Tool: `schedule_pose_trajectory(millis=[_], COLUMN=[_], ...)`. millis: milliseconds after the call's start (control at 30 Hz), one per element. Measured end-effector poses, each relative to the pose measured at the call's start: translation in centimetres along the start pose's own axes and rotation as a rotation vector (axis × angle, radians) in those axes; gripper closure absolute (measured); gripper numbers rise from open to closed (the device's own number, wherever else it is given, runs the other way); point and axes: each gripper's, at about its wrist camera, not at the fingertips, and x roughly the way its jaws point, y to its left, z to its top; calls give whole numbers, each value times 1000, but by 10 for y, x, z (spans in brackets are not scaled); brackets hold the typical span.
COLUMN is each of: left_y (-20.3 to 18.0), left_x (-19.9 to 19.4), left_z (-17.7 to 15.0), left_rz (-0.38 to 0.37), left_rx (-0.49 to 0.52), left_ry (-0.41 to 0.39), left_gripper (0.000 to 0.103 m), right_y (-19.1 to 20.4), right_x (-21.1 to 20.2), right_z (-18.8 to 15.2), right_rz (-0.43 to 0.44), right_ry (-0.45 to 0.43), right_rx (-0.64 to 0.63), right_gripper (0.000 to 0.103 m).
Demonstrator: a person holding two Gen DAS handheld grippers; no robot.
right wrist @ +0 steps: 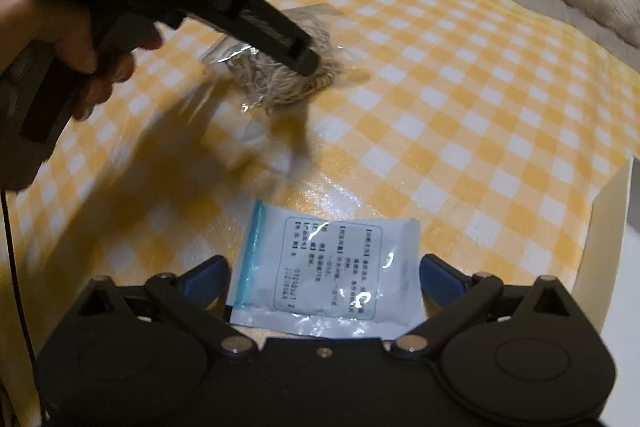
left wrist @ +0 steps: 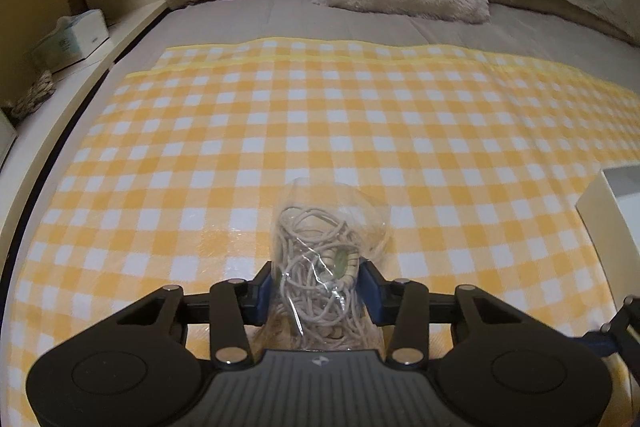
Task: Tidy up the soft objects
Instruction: 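Carry the cord bundle with left tool while right tool carries the wipes packet to the box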
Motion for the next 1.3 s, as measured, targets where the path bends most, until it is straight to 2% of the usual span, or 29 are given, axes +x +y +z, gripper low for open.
schedule_pose_trajectory(millis=[67, 133, 233, 300, 633, 1100, 1300], left_y=[3, 5, 7, 7, 3, -31, -56], left_x=[-4, -8, -17, -25, -77, -166, -188], left_z=[0, -1, -1, -2, -4, -11, -10], left_rz=[4, 7, 2, 0, -34, -135, -198], left_rx=[-15, -31, -58, -72, -153, -232, -252], left_ry=[-3, -10, -21, -33, -125, -288, -344], left_gripper=[58, 58, 59, 59, 59, 59, 59], right_y=[-2, -2, -3, -4, -17, -49, -66], right_x=[-5, -8, -13, -18, -74, -162, -199], right_z=[1, 2, 0, 2, 8, -8, -21], right_rz=[8, 13, 23, 39, 34, -46, -85], right_ry=[-4, -5, 4, 5, -145, -353, -422], right_rx=[-2, 3, 7, 5, 62, 145, 185], right_gripper=[18, 27, 33, 33, 32, 32, 32])
